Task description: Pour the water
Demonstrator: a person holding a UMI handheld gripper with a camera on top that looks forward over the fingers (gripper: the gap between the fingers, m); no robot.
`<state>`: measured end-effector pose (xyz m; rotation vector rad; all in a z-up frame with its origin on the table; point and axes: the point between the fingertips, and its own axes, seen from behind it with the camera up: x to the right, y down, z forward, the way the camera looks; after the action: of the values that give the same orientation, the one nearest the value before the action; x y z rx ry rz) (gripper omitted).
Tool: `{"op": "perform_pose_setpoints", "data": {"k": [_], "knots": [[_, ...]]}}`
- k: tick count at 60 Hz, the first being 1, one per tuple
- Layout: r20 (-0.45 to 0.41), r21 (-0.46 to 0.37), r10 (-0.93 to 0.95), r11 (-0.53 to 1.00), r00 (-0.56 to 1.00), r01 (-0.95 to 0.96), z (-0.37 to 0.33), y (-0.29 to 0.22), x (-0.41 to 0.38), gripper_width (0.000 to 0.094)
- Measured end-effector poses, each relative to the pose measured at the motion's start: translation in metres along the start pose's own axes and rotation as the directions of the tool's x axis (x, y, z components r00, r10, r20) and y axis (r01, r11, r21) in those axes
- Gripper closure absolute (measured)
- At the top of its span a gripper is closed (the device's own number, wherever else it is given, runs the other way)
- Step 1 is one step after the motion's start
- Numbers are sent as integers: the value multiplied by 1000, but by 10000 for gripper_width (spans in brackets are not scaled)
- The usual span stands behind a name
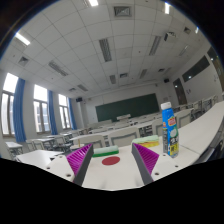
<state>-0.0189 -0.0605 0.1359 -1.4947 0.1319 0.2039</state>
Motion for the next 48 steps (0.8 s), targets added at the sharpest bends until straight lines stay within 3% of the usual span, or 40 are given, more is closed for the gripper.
{"op": "perform_pose_setpoints", "data": {"k": [13, 20, 30, 39, 42, 43, 44, 48], "knots": [[-221, -66, -211, 977, 952, 202, 17, -16, 128, 119], [-315, -141, -281, 958, 907, 249, 32, -18, 175, 117], [-344, -190, -312, 947, 886, 259, 72, -6, 241, 116], [-324, -201, -265, 957, 908, 207, 106, -2, 246, 119], [-297, -205, -242, 961, 924, 186, 115, 1, 246, 194], [-287, -209, -234, 962, 929, 178, 117, 3, 244, 278], [-278, -216, -228, 962, 933, 170, 119, 6, 243, 428], [-300, -212, -215, 965, 929, 154, 119, 5, 247, 458]]}}
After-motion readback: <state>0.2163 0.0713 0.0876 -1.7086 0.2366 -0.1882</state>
